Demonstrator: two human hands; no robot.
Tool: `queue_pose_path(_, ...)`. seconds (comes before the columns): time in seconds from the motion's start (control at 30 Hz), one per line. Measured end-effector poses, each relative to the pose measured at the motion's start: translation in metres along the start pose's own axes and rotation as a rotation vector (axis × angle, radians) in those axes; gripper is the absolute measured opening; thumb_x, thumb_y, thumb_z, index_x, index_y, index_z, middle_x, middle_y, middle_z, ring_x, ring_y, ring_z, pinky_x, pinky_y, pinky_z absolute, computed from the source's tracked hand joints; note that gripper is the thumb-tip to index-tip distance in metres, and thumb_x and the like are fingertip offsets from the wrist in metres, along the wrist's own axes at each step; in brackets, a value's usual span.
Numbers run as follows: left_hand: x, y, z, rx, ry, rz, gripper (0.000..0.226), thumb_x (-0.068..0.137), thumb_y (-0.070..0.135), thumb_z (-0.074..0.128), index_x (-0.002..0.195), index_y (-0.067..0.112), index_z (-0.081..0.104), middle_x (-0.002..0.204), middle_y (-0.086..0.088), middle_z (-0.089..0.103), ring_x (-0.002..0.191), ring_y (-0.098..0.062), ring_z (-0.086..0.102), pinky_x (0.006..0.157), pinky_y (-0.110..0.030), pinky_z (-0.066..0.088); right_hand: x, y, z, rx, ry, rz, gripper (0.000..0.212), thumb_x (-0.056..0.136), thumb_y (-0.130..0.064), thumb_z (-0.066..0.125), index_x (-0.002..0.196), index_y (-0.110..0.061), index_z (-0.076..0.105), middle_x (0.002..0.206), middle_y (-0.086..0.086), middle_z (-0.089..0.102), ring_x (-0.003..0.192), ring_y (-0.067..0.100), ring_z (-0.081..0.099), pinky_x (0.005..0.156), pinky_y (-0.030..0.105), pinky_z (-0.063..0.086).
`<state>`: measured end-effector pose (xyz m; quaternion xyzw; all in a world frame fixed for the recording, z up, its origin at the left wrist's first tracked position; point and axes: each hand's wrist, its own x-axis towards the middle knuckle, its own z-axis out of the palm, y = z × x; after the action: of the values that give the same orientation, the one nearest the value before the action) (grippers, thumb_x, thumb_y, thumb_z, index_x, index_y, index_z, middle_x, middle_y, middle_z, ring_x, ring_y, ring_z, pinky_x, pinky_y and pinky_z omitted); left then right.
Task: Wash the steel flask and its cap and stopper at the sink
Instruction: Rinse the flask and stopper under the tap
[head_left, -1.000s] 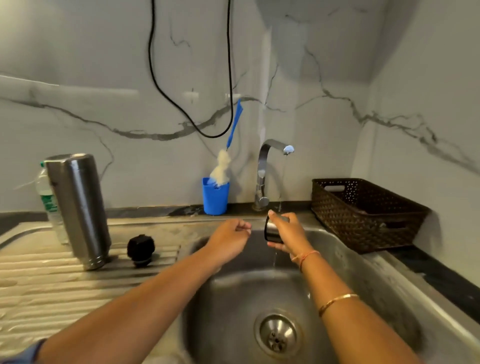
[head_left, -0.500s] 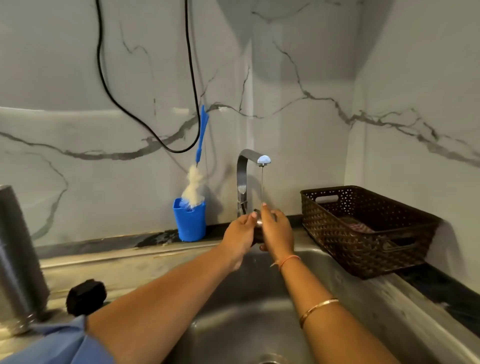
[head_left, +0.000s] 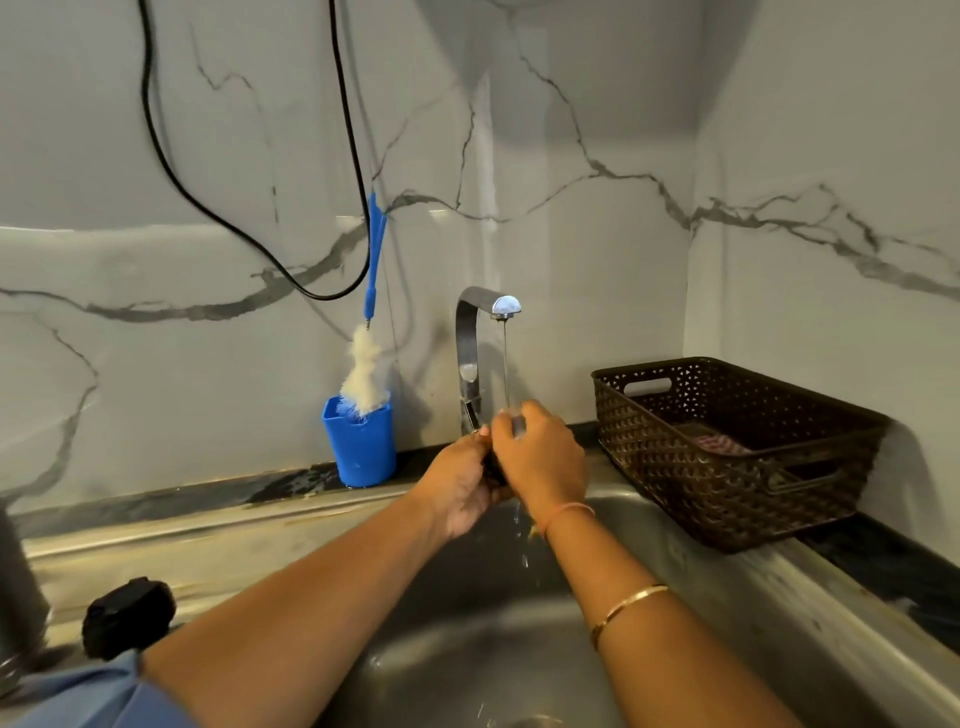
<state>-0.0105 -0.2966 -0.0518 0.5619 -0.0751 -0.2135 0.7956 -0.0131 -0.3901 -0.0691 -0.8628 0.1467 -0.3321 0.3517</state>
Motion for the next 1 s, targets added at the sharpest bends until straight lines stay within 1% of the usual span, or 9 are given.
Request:
queue_pose_path(0.07,-0.001,-0.005,0.005,-0.037,0.042,-0.009,0.028,0.103,0.024,0.037,0.1,0.006,0.058,0.081,-0.013,0.067,0.075,-0.022,0.064,0.065,-0.037,0.054,0.005,0.001,0.0,0.103,-0.101,0.249,0.041,0.091,-0.052,0.037,0.09,-0.016,0.056,0.099,0.009,0.063,0.09,0.028,0.06,0.075,0.036,0.047)
queue_pose_path(0.13,-0.002,-0.011,0.008,-0.105,0.081,-0.05,0.027,0.103,0.022,0.035,0.101,0.003,0.055,0.083,-0.016,0.066,0.075,-0.025,0.064,0.063,-0.039,0.053,0.01,0.007,0.003,0.094,-0.175,0.27,0.055,0.089,-0.06,0.034,0.106,-0.015,0.06,0.106,0.009,0.064,0.097,0.029,0.06,0.084,0.039,0.048)
queue_pose_path(0.27,0.006,-0.01,0.001,-0.332,0.132,-0.131,0.035,0.105,0.023,0.028,0.127,0.003,0.047,0.122,-0.026,0.056,0.109,-0.04,0.058,0.075,-0.052,0.05,0.011,0.011,0.003,0.527,-0.348,0.453,0.07,0.085,-0.066,0.035,0.118,-0.009,0.06,0.117,0.011,0.062,0.105,0.029,0.058,0.095,0.043,0.047)
queue_pose_path(0.47,0.016,-0.007,0.005,-0.074,0.175,-0.209,0.041,0.102,0.038,0.036,0.119,0.006,0.056,0.108,-0.022,0.06,0.089,-0.034,0.061,0.065,-0.047,0.054,0.016,0.006,-0.007,0.738,-0.248,0.535,0.029,0.092,-0.034,0.047,0.092,-0.009,0.063,0.1,0.012,0.063,0.093,0.025,0.058,0.084,0.034,0.048)
queue_pose_path(0.53,0.013,-0.007,0.007,-0.08,0.156,-0.282,0.04,0.1,0.042,0.04,0.107,0.007,0.056,0.109,-0.024,0.057,0.096,-0.036,0.057,0.075,-0.049,0.052,0.018,0.005,-0.009,0.626,-0.216,0.457,0.019,0.088,-0.019,0.053,0.075,-0.008,0.061,0.084,0.013,0.061,0.082,0.026,0.055,0.073,0.033,0.044)
queue_pose_path(0.7,0.018,-0.004,0.001,-0.25,0.149,-0.231,0.042,0.097,0.044,0.043,0.113,0.007,0.054,0.103,-0.021,0.06,0.093,-0.033,0.061,0.078,-0.044,0.053,0.01,-0.004,-0.027,0.462,-0.497,0.133,0.012,0.09,-0.017,0.059,0.085,-0.008,0.067,0.083,0.007,0.064,0.081,0.019,0.06,0.078,0.03,0.049)
queue_pose_path(0.8,0.024,-0.006,-0.004,-0.155,0.211,-0.105,0.039,0.094,0.045,0.049,0.108,0.01,0.056,0.098,-0.018,0.062,0.085,-0.029,0.062,0.067,-0.038,0.052,0.015,-0.016,-0.034,0.302,-0.709,0.074,0.034,0.094,-0.036,0.054,0.092,-0.006,0.069,0.099,0.013,0.069,0.098,0.025,0.065,0.092,0.034,0.048)
queue_pose_path(0.87,0.024,-0.007,-0.003,-0.12,0.197,-0.059,0.033,0.093,0.042,0.052,0.104,0.011,0.058,0.097,-0.016,0.063,0.085,-0.028,0.061,0.07,-0.038,0.052,0.015,-0.023,-0.031,0.104,-0.687,0.02,0.048,0.097,-0.043,0.044,0.104,-0.002,0.066,0.107,0.015,0.067,0.102,0.028,0.062,0.096,0.037,0.046)
queue_pose_path(1.0,0.03,0.002,-0.009,-0.085,0.149,-0.039,0.036,0.093,0.044,0.053,0.112,0.014,0.06,0.105,-0.015,0.065,0.092,-0.029,0.063,0.068,-0.04,0.052,0.011,-0.016,-0.028,0.286,-0.694,-0.002,0.027,0.097,-0.026,0.05,0.106,-0.004,0.063,0.108,0.015,0.066,0.105,0.028,0.061,0.099,0.041,0.046)
